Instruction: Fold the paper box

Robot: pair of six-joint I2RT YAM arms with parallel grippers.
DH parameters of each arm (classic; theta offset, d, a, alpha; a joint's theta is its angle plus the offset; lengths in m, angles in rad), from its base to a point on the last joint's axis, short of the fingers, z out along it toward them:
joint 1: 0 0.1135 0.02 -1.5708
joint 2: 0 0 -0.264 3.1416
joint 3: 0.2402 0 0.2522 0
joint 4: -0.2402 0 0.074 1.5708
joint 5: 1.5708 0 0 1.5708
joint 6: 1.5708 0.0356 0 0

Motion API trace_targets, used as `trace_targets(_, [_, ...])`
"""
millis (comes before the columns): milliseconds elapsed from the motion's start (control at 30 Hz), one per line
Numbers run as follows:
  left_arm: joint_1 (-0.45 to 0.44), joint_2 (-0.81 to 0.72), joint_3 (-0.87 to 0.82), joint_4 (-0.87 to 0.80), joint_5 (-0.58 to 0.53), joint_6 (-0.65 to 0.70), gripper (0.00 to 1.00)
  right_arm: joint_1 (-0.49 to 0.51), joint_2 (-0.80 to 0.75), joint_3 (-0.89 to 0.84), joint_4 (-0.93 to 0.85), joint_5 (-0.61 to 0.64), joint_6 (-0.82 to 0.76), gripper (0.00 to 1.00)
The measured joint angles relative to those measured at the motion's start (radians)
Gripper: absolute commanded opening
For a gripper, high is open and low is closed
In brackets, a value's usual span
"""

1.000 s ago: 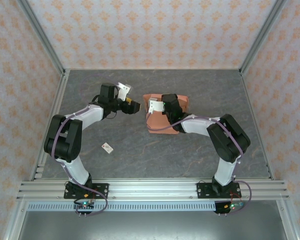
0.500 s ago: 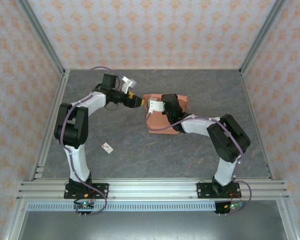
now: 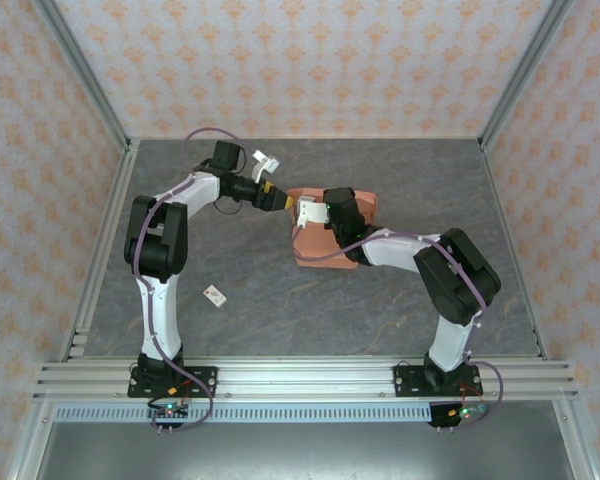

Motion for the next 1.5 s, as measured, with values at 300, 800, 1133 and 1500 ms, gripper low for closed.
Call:
trace_targets(300, [-0.019,0.000,0.003,-0.029,0.052,0.033,0.82,0.000,0.000,0.010,-0.007,0.009,0.000,0.00])
trace_targets(800, [-0.032,0.000,0.008,-0.071,0.043,0.103,0.70,-0.002,-0.005,0.025,-0.055,0.004,0.038,0.00])
trace_targets(1133, [-0.064,0.000,0.007,-0.032,-0.006,0.095,0.65,-0.018,-0.024,0.053,-0.134,-0.030,0.098,0.00])
trace_targets(1500, [-0.071,0.000,-0.025,0.069,-0.066,0.042,0.60,-0.047,-0.026,0.074,-0.192,-0.073,0.134,0.00])
